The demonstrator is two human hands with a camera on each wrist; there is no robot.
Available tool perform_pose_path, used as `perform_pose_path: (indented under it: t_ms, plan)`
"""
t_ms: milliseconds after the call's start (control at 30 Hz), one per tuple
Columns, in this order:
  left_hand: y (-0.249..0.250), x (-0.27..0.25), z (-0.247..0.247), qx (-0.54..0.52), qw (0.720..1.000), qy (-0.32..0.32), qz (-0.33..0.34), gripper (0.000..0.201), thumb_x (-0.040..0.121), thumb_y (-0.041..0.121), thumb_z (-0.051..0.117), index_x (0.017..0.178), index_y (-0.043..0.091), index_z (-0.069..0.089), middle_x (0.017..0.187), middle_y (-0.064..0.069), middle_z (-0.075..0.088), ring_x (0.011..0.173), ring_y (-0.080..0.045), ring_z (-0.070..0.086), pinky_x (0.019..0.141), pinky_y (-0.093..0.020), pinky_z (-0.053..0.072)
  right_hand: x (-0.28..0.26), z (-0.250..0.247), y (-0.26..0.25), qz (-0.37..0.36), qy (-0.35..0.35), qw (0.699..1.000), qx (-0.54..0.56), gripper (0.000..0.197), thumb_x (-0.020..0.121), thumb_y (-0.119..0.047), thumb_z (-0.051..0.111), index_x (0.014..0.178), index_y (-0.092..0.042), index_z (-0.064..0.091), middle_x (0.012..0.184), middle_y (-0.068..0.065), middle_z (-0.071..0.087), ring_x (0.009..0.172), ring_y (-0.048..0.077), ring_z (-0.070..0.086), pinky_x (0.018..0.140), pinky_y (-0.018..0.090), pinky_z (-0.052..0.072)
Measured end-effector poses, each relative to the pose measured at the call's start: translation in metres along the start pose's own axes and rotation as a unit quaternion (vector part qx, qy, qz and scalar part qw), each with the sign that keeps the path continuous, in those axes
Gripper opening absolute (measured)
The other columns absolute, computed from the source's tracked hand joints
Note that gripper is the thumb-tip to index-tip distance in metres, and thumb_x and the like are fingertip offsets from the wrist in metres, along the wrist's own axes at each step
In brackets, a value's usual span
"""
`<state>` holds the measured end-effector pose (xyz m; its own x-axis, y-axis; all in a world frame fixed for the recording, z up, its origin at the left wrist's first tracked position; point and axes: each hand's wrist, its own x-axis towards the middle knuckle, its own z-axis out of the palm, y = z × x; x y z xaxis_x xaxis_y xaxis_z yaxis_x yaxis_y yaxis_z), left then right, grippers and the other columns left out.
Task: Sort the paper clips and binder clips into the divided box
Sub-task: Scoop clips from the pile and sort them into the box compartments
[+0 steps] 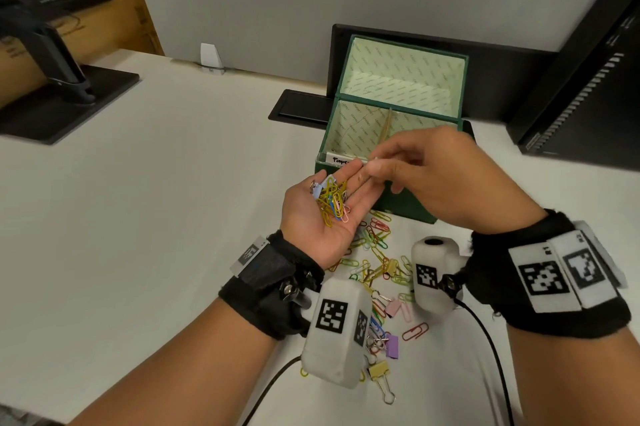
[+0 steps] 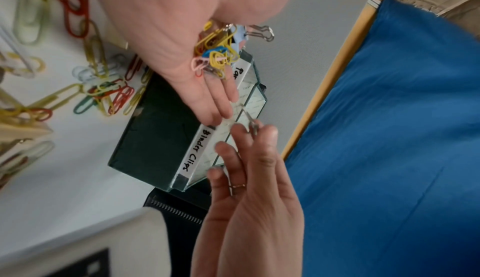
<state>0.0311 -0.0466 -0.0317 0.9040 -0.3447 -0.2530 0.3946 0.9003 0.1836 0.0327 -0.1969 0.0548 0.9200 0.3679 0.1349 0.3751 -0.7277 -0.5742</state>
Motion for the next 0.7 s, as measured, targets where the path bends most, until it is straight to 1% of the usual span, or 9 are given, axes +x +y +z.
perform_pose_path:
  t_ms: [100,167,200,267,333,400,433,533,700]
  plan:
    - [0.000,-0.001,0.000,0.008,1.000,0.006,-0.007,0.050,0.100,0.025,0.032,0.106,-0.012,0.065,0.108,-0.029,0.066,0.101,-0.041,0.062,0.088,-0.055,0.047,0.002,-0.009,0.008,0.005,0.148,0.989,0.010,0.023,0.087,-0.031,0.070,0.109,-0.027,0.071,0.082,-0.015,0.067,0.077,-0.001,0.064,0.079,0.023,0.054]
    - [-0.002,-0.001,0.001,0.012,1.000,0.008,-0.012,0.052,0.099,0.025,0.032,0.096,-0.013,0.068,0.107,-0.029,0.067,0.097,-0.041,0.064,0.085,-0.054,0.049,0.003,-0.012,0.015,0.017,0.221,0.975,-0.028,0.022,0.088,-0.029,0.069,0.110,-0.029,0.070,0.084,-0.016,0.064,0.079,0.002,0.063,0.085,0.031,0.053]
    - [-0.003,-0.001,0.001,0.015,1.000,0.012,-0.016,0.052,0.099,0.025,0.033,0.095,-0.013,0.069,0.108,-0.029,0.067,0.095,-0.042,0.065,0.084,-0.053,0.050,0.004,-0.012,0.020,0.032,0.229,0.972,-0.051,0.024,0.088,-0.028,0.069,0.112,-0.030,0.069,0.088,-0.014,0.065,0.082,0.007,0.063,0.087,0.035,0.053]
    - [-0.005,0.000,0.000,0.024,0.999,0.019,-0.024,0.051,0.100,0.025,0.033,0.098,-0.012,0.067,0.108,-0.029,0.066,0.095,-0.042,0.066,0.084,-0.054,0.050,0.005,-0.007,0.027,0.063,0.176,0.976,-0.110,0.033,0.087,-0.031,0.069,0.120,-0.032,0.065,0.109,-0.006,0.068,0.103,0.017,0.062,0.092,0.036,0.050]
    - [-0.008,0.000,0.001,0.037,0.999,0.025,-0.030,0.048,0.100,0.025,0.032,0.106,-0.011,0.063,0.110,-0.029,0.066,0.098,-0.041,0.064,0.086,-0.053,0.049,0.005,-0.004,0.026,0.048,0.116,0.984,-0.128,0.038,0.086,-0.034,0.069,0.124,-0.034,0.063,0.125,-0.006,0.063,0.114,0.015,0.056,0.093,0.024,0.042]
    - [-0.010,-0.001,0.003,0.047,0.998,0.020,-0.033,0.046,0.099,0.024,0.031,0.115,-0.010,0.059,0.115,-0.028,0.064,0.105,-0.040,0.062,0.090,-0.050,0.049,0.003,-0.001,0.012,-0.004,0.075,0.994,-0.083,0.030,0.087,-0.032,0.069,0.117,-0.036,0.068,0.116,-0.014,0.065,0.101,0.004,0.057,0.084,0.009,0.038]
    - [-0.011,-0.002,0.003,0.048,0.998,0.013,-0.032,0.043,0.099,0.022,0.031,0.116,-0.008,0.058,0.114,-0.027,0.064,0.105,-0.038,0.062,0.092,-0.049,0.050,0.002,0.002,0.002,-0.027,0.042,0.997,-0.051,0.027,0.086,-0.030,0.070,0.112,-0.037,0.070,0.107,-0.019,0.066,0.093,0.002,0.059,0.080,0.008,0.041]
    - [-0.014,-0.004,0.003,0.070,0.997,0.006,-0.012,0.036,0.097,0.015,0.033,0.097,-0.001,0.065,0.093,-0.017,0.068,0.087,-0.028,0.065,0.086,-0.042,0.052,0.000,0.017,-0.016,-0.070,-0.039,0.997,-0.010,0.025,0.081,-0.024,0.076,0.103,-0.035,0.075,0.091,-0.017,0.068,0.082,0.003,0.063,0.077,0.023,0.053]
    - [-0.018,-0.007,0.006,0.098,0.995,0.004,-0.006,0.030,0.074,0.009,0.042,0.082,-0.002,0.069,0.087,-0.016,0.063,0.082,-0.027,0.062,0.082,-0.041,0.053,0.004,0.030,-0.013,-0.076,-0.041,0.996,-0.023,0.011,0.080,-0.023,0.076,0.089,-0.031,0.078,0.085,-0.014,0.070,0.081,0.004,0.065,0.078,0.033,0.055]
